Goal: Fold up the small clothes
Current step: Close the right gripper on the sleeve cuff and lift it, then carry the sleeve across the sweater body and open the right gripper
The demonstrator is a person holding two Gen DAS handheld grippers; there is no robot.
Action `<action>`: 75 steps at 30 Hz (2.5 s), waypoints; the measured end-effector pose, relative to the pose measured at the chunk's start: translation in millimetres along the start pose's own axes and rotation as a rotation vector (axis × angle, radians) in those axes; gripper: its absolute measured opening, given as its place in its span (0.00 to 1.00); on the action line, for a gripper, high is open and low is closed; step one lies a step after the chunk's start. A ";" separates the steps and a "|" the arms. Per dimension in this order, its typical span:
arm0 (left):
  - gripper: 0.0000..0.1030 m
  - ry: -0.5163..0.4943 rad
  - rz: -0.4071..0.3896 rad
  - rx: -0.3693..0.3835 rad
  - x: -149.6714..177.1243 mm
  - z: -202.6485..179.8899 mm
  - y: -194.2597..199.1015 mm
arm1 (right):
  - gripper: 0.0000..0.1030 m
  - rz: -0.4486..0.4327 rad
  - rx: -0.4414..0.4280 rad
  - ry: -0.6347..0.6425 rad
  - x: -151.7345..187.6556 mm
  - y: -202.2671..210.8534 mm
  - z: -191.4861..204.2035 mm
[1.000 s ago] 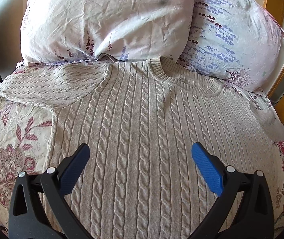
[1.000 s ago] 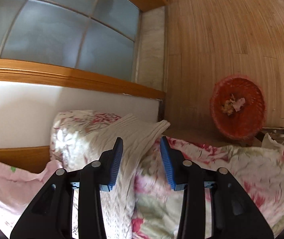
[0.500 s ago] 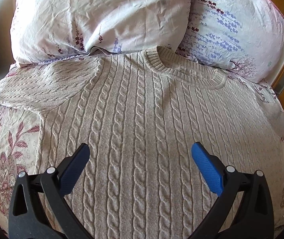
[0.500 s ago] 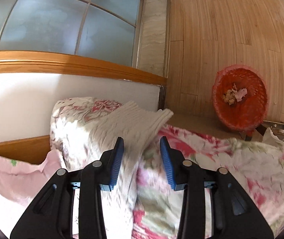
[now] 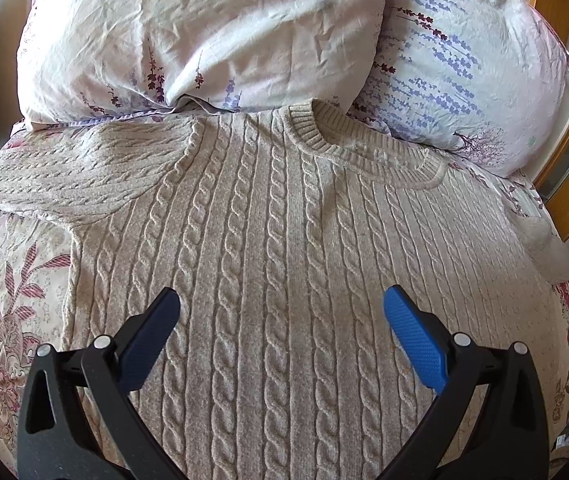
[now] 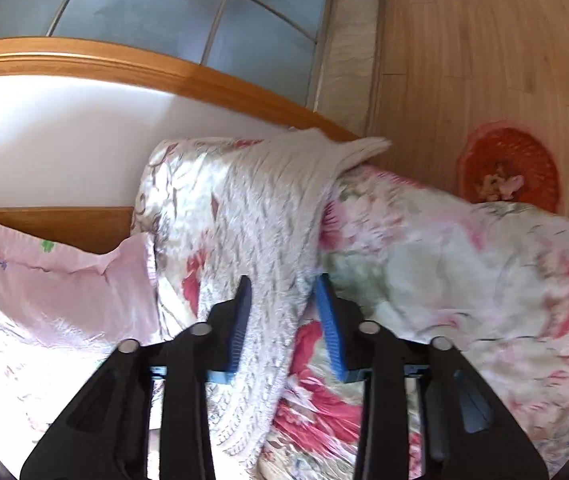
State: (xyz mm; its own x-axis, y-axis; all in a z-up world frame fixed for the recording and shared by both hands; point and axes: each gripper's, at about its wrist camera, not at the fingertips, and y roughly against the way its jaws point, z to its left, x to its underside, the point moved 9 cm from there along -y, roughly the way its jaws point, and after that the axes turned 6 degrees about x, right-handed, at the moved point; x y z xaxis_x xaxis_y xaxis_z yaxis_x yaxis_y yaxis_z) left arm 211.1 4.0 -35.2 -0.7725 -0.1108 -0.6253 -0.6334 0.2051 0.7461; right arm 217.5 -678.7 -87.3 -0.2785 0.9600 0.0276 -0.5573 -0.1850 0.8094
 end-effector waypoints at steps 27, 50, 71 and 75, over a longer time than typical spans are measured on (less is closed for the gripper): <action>0.98 0.358 -0.118 0.041 14.8 82.3 52.0 | 0.08 0.108 -0.320 0.840 340.6 0.2 224.3; 0.98 0.427 -0.084 0.029 9.2 249.7 94.6 | 0.08 0.234 -0.163 0.646 470.9 -91.5 183.9; 0.98 0.644 -0.108 -0.108 16.9 259.6 87.0 | 0.47 0.044 0.076 1.334 522.6 -105.3 189.6; 0.98 0.728 -0.129 -0.092 3.7 283.6 86.5 | 0.39 -0.059 0.166 1.466 524.1 -108.4 181.5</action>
State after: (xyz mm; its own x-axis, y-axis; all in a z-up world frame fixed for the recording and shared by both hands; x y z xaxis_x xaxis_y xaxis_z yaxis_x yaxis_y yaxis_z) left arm 166.3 297.2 -37.8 -0.5065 -0.7510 -0.4236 -0.6978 0.0684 0.7130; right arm 274.0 -117.5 -54.1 -0.8398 -0.1188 -0.5297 -0.5300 -0.0314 0.8474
